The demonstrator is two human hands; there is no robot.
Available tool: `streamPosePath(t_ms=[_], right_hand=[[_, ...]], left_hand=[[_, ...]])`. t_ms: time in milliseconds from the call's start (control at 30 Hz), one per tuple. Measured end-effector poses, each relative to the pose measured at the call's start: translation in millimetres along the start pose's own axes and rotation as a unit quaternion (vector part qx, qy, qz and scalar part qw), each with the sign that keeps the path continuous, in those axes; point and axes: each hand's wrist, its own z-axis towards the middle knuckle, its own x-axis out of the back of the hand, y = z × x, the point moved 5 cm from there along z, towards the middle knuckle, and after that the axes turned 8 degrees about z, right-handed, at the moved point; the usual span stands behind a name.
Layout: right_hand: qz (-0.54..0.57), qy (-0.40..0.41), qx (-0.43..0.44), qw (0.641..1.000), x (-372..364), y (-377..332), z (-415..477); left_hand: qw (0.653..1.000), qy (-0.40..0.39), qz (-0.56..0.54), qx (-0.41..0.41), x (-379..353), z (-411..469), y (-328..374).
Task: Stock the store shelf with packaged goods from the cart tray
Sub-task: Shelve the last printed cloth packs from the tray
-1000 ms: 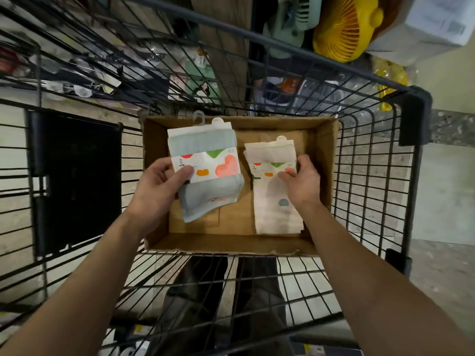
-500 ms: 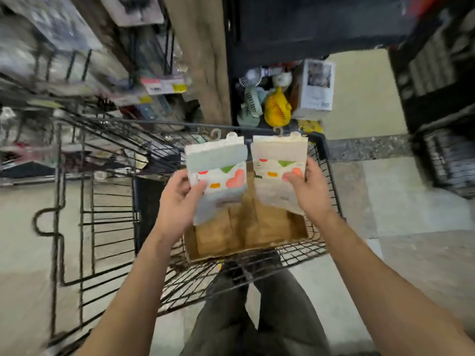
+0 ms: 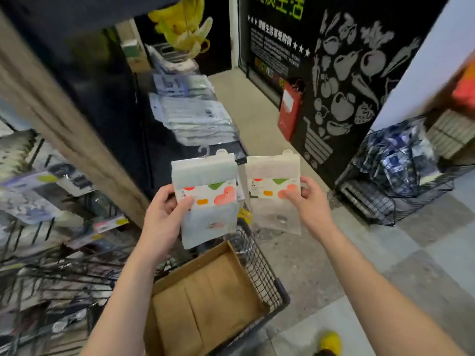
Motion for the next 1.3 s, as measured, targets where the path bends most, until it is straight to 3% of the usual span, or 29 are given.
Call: streamPosePath(t_ms=[333,600,833,1033,1300], right_hand=[[0.021,-0.036,0.077,0.996,186.0,-96.7,125.7],[0.019,-0.054,0.086,0.995,254.2,-127.1,238.5],[-0.005,-0.099,0.071,0.992,229.8,-128.0,366.2],[-0.043,-0.122,0.068,0.989,170.4,-136.5,519.8],[-0.015,-0.174,0.044,0.984,87.5,-168.4,694.7]], left_hand=[[0.999,0.010,-0.014,-0.035,-212.0,48.9,103.9],[0.998,0.040,-0.026,-0.035,-310.9,96.9,146.4],[0.994,0.091,-0.046,-0.029,-344.7,197.6,142.7],[0.984,0.157,-0.082,-0.030,-352.9,347.1,130.9],[0.979,0.188,-0.079,-0.026,-344.2,512.8,159.9]])
